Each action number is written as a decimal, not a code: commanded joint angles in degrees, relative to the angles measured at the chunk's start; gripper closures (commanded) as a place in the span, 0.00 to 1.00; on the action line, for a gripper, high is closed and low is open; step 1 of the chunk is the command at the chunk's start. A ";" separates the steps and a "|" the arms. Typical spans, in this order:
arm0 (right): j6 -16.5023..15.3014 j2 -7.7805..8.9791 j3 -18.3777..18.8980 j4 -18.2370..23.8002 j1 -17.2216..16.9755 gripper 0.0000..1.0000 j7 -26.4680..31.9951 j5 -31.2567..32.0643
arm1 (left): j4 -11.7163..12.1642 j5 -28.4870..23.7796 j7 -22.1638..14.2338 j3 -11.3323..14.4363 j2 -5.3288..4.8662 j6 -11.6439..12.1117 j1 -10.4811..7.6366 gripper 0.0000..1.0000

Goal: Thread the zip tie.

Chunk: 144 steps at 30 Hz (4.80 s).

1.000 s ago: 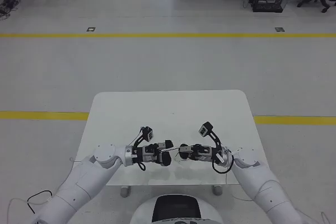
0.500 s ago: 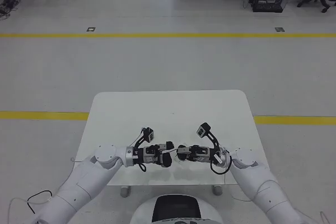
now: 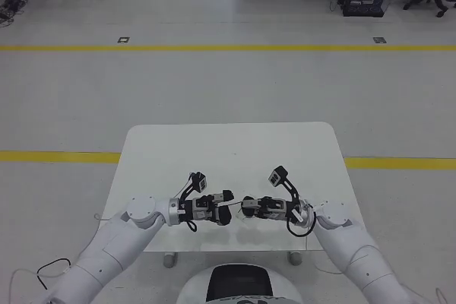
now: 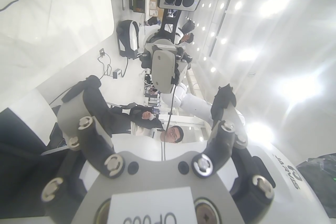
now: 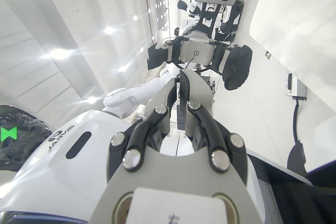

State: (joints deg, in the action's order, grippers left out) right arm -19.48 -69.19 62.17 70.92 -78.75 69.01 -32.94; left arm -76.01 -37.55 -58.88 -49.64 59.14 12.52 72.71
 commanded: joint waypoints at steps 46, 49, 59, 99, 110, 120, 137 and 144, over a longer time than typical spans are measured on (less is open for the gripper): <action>0.96 0.04 -2.19 -1.53 1.48 1.00 -0.31 0.67 | -0.31 0.01 -0.33 0.42 -0.22 0.05 -0.27 0.70; 1.31 0.10 -2.33 -1.73 1.66 1.00 -0.32 0.77 | -0.41 0.04 -0.27 0.39 -0.25 0.03 -0.23 0.76; 1.91 0.26 -2.70 -2.17 1.98 1.00 0.00 0.55 | -0.52 0.24 -0.11 0.40 -0.32 -0.20 -0.31 0.89; 2.97 0.48 -4.47 -3.50 2.93 1.00 -0.57 -0.41 | -0.35 0.14 -0.14 0.74 -0.47 0.07 -0.30 0.94; 2.91 0.52 -4.85 -3.60 3.13 1.00 -0.58 -0.53 | -0.16 0.00 -0.17 0.94 -0.43 0.19 -0.41 1.00; 2.42 0.89 -3.86 -3.76 2.80 0.00 -1.00 -0.82 | 0.48 0.05 -0.39 0.60 -0.62 0.87 -0.12 1.00; 0.87 1.87 -1.11 -1.79 1.20 0.00 -0.79 -0.47 | 0.40 0.23 -0.75 -1.65 -1.47 2.49 1.10 1.00; 0.87 1.87 -1.11 -1.79 1.20 0.00 -0.79 -0.47 | 1.04 -0.08 1.02 -3.41 -1.87 4.30 1.85 1.00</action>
State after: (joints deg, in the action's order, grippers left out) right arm -18.61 -67.32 61.05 69.14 -77.56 68.23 -33.41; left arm -75.20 -37.66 -57.74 -52.39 57.47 16.14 74.31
